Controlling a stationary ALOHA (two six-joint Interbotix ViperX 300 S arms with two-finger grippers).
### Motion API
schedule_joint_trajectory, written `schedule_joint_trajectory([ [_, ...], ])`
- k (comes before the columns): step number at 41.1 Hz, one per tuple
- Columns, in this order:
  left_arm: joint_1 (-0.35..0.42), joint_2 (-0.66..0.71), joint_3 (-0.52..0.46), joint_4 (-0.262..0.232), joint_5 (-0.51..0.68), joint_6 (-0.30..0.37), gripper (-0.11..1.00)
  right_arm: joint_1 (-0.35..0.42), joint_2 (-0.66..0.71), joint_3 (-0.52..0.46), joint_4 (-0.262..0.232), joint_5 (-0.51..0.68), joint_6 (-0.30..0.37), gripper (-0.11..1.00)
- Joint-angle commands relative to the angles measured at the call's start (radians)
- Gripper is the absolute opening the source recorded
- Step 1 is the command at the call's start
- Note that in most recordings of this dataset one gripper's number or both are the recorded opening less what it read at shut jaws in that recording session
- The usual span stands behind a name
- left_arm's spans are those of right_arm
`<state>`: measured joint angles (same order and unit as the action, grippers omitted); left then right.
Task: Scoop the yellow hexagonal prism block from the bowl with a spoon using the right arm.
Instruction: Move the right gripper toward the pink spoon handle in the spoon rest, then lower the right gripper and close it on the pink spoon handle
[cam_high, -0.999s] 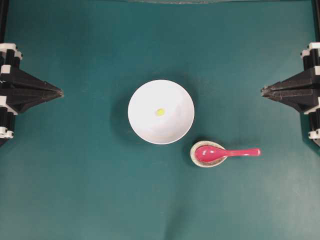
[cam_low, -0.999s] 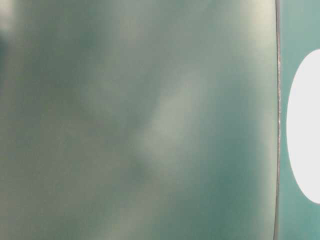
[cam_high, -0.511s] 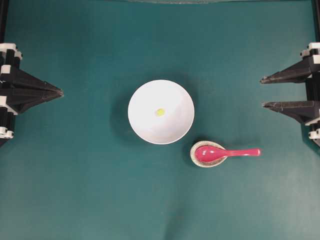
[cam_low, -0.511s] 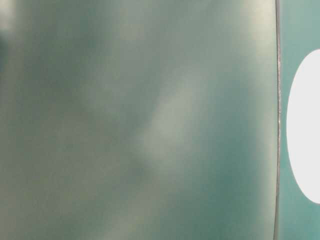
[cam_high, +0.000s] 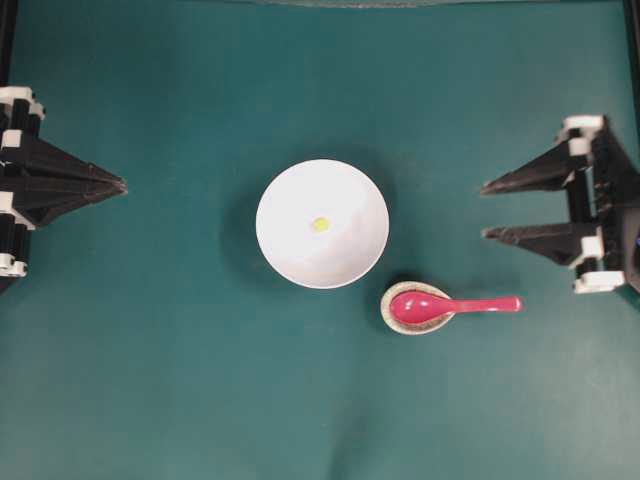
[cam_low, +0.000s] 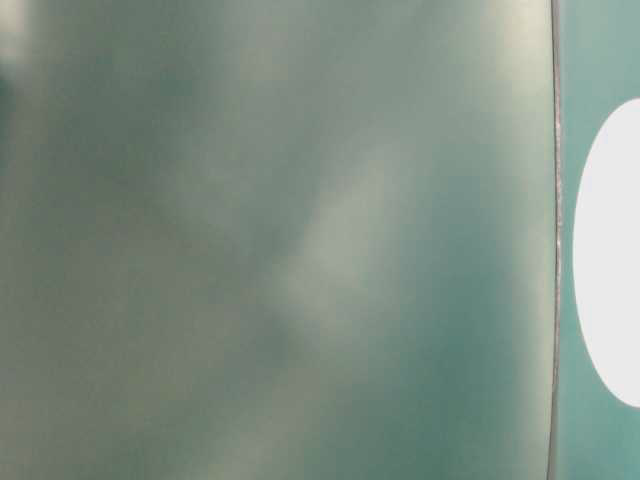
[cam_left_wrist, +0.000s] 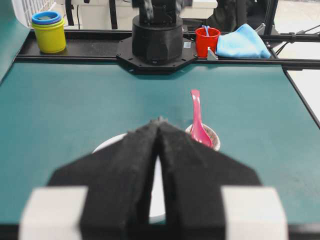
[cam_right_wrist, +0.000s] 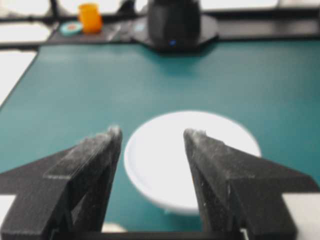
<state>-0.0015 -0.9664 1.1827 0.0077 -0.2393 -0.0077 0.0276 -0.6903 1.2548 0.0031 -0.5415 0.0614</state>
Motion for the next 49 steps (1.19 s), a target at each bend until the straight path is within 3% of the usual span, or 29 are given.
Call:
schedule_joint_trajectory([
  [1, 0.000, 0.008, -0.028, 0.003, -0.005, 0.000, 0.01, 0.021, 0.066, 0.017, 0.014, -0.117, 0.006, 0.57],
  [11, 0.000, 0.008, -0.028, 0.003, -0.011, 0.002, 0.01, 0.089, 0.241, 0.086, 0.084, -0.328, 0.011, 0.57],
  [23, 0.000, 0.008, -0.029, 0.003, -0.015, 0.011, 0.01, 0.249, 0.480, 0.120, 0.236, -0.568, 0.011, 0.57],
  [37, 0.000, 0.008, -0.028, 0.003, -0.023, 0.017, 0.01, 0.407, 0.704, 0.121, 0.419, -0.696, 0.011, 0.57],
  [49, 0.000, 0.008, -0.028, 0.003, -0.026, 0.017, 0.01, 0.469, 0.784, 0.118, 0.448, -0.730, 0.011, 0.57],
])
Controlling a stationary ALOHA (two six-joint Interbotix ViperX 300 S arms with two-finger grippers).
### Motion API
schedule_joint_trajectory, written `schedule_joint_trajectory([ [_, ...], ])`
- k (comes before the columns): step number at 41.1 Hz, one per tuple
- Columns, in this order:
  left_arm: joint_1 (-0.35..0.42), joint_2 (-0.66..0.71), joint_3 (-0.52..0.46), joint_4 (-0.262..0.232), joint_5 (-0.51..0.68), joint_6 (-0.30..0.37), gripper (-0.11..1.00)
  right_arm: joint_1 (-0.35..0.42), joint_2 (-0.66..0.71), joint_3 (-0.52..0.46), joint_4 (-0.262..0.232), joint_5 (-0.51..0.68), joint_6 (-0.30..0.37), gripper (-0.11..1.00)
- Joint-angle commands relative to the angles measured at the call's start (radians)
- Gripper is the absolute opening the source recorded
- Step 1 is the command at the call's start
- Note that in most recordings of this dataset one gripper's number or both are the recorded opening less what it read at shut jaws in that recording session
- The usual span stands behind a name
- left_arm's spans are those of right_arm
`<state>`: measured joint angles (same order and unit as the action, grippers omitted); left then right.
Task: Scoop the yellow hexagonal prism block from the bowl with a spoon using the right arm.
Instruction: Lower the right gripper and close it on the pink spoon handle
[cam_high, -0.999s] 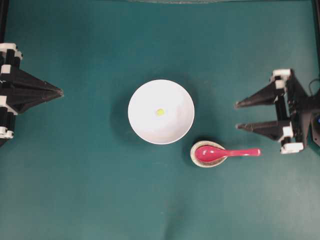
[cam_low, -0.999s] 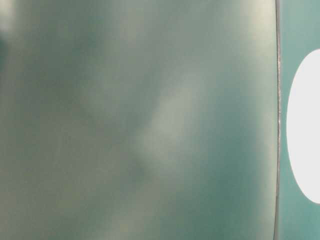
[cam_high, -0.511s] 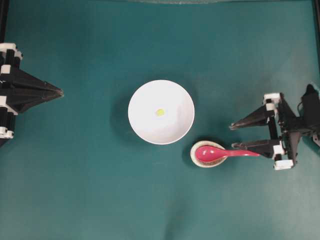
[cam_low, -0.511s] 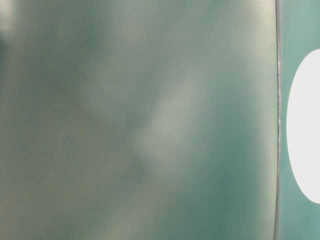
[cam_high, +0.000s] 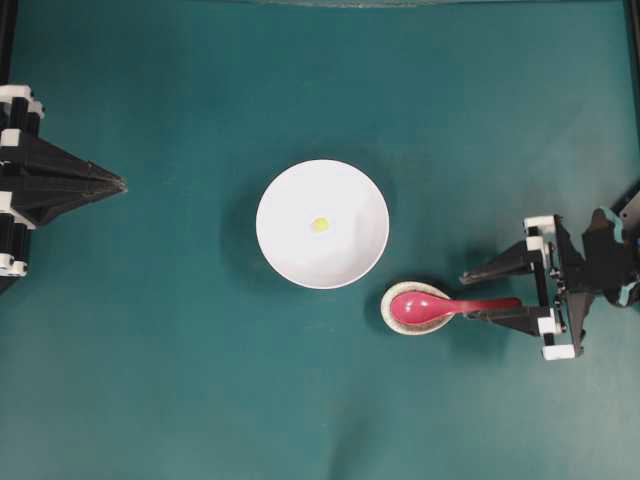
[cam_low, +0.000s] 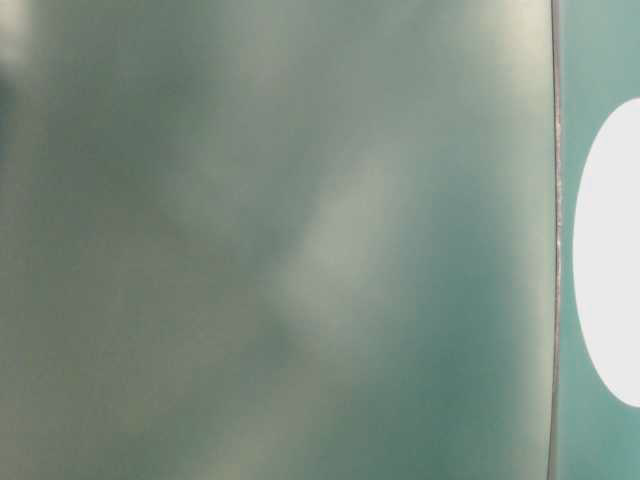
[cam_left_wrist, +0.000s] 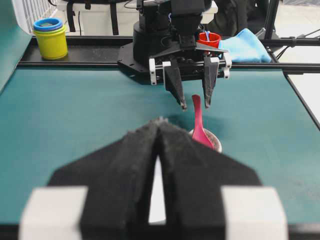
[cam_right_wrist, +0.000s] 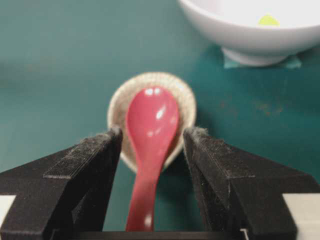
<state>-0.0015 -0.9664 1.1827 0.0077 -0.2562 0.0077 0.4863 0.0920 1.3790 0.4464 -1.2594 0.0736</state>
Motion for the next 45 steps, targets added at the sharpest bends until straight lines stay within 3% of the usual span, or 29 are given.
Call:
schedule_joint_trajectory([
  [1, 0.000, 0.008, -0.028, 0.003, -0.009, 0.002, 0.01, 0.012, 0.005, -0.006, 0.003, -0.014, -0.002, 0.57],
  [29, 0.000, 0.008, -0.028, 0.005, -0.015, 0.002, 0.01, 0.048, 0.086, -0.008, 0.002, -0.006, 0.034, 0.57],
  [45, 0.000, 0.009, -0.028, 0.005, -0.015, 0.003, 0.01, 0.048, 0.086, -0.006, -0.006, 0.002, -0.006, 0.57],
])
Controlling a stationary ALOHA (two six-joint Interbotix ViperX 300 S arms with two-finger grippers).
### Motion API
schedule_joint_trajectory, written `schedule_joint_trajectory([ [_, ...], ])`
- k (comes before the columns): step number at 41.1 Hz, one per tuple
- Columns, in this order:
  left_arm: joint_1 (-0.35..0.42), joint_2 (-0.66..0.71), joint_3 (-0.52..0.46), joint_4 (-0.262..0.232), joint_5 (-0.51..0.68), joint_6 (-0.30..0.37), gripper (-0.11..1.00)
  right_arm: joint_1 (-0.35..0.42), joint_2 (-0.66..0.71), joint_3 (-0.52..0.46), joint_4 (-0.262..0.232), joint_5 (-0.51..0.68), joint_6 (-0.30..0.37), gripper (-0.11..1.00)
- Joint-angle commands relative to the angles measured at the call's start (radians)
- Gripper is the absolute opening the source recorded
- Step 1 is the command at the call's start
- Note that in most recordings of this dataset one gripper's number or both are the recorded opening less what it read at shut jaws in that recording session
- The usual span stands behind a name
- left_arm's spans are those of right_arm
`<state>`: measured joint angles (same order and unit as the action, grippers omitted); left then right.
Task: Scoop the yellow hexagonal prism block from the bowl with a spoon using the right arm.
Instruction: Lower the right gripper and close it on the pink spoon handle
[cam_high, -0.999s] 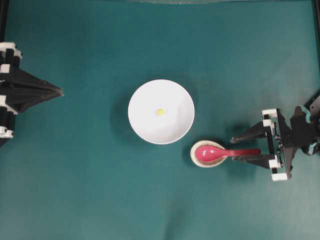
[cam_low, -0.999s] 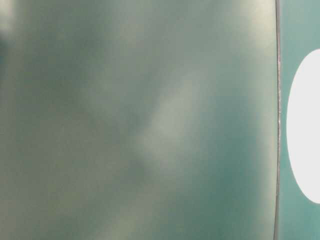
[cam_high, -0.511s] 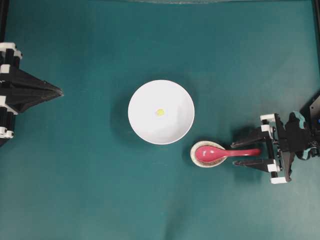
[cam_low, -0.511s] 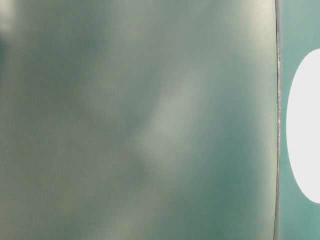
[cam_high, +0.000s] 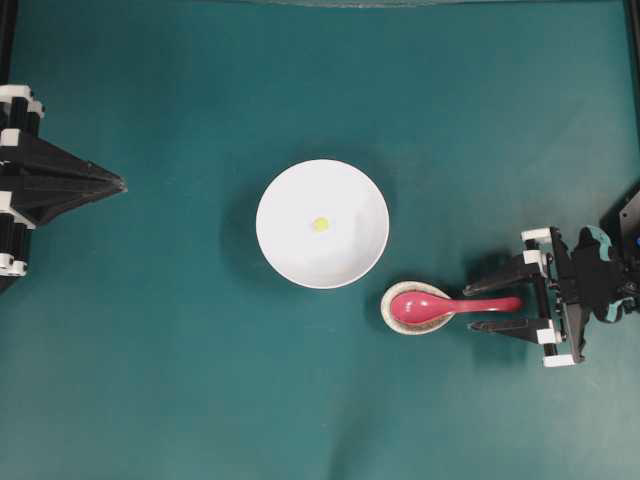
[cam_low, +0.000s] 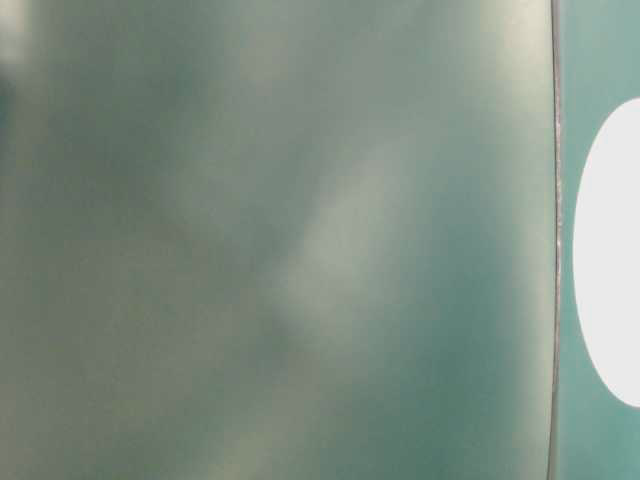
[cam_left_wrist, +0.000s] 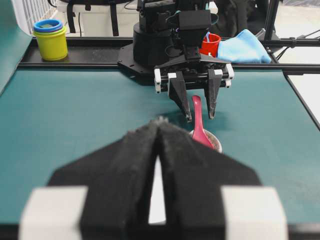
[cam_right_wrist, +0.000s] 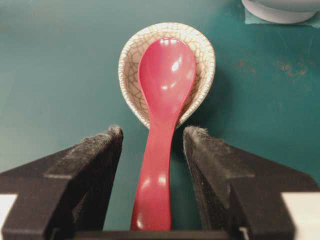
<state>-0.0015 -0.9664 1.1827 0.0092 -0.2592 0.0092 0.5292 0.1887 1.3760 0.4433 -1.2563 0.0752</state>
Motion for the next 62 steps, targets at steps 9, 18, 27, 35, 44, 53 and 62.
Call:
schedule_joint_trajectory([
  [9, 0.000, 0.009, -0.028, 0.003, -0.012, 0.002, 0.01, 0.005, -0.011, -0.005, 0.002, 0.000, -0.034, 0.57],
  [18, 0.000, 0.009, -0.028, 0.003, -0.012, 0.002, 0.01, 0.005, -0.011, -0.008, 0.003, 0.000, -0.034, 0.54],
  [27, 0.000, 0.009, -0.028, 0.003, -0.012, 0.002, 0.01, 0.005, -0.011, -0.009, 0.006, 0.000, -0.034, 0.43],
  [35, 0.000, 0.009, -0.028, 0.003, -0.012, 0.002, 0.01, -0.005, -0.011, -0.011, 0.008, 0.000, -0.034, 0.40],
  [44, 0.000, 0.009, -0.028, 0.003, -0.012, 0.002, 0.01, -0.008, -0.011, -0.014, 0.009, 0.014, -0.034, 0.40],
  [53, 0.000, 0.009, -0.028, 0.003, -0.012, 0.002, 0.01, -0.009, -0.011, -0.028, 0.018, 0.049, -0.032, 0.40],
  [62, 0.000, 0.009, -0.028, 0.003, -0.011, 0.002, 0.01, -0.009, -0.011, -0.034, 0.028, 0.052, -0.025, 0.40],
])
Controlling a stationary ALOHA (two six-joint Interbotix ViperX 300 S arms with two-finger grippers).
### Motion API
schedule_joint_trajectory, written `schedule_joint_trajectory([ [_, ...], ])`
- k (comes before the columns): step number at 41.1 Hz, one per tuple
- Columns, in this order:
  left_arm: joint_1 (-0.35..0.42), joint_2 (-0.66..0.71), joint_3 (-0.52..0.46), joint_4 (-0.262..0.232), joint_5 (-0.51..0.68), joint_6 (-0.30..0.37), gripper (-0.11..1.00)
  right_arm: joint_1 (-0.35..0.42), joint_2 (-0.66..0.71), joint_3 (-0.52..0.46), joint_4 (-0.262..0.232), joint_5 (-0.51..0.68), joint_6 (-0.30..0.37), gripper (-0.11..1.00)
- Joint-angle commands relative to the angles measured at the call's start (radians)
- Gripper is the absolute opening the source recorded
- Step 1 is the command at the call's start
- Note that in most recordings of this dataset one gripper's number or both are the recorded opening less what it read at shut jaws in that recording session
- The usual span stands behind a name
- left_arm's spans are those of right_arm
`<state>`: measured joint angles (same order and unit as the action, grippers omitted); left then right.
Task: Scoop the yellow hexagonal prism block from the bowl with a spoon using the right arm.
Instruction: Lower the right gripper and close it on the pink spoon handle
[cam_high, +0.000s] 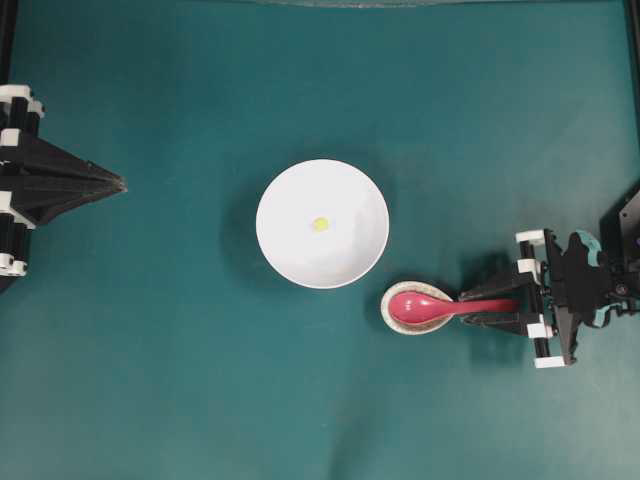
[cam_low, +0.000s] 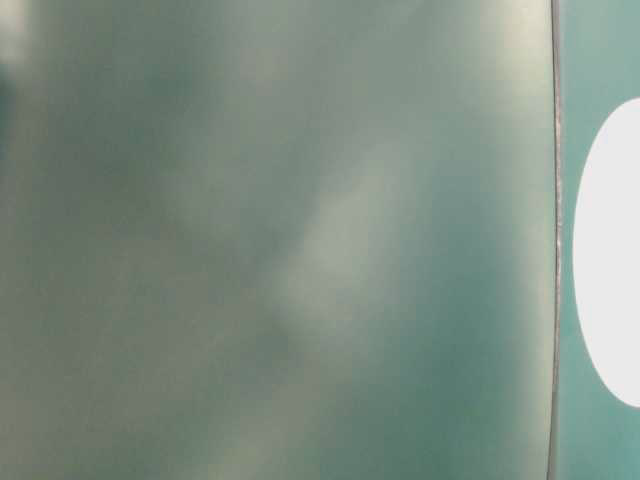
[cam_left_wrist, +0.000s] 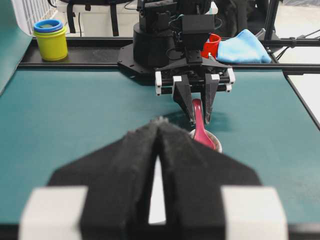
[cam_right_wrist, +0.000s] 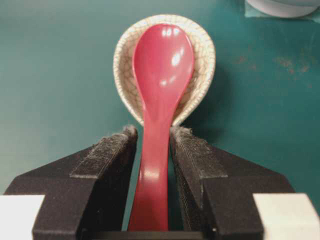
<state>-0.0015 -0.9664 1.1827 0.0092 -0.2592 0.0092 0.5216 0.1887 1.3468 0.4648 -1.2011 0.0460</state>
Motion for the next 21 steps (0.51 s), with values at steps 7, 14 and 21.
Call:
schedule_joint_trajectory([
  [7, 0.000, 0.009, -0.028, 0.003, -0.011, 0.002, 0.01, -0.002, -0.011, -0.005, 0.021, -0.003, 0.011, 0.40],
  [14, 0.000, 0.009, -0.028, 0.003, -0.006, 0.002, 0.01, -0.002, -0.011, -0.008, 0.025, -0.002, 0.044, 0.40],
  [21, 0.000, 0.009, -0.028, 0.003, -0.005, 0.002, 0.01, -0.002, -0.011, -0.014, 0.025, 0.011, 0.061, 0.40],
])
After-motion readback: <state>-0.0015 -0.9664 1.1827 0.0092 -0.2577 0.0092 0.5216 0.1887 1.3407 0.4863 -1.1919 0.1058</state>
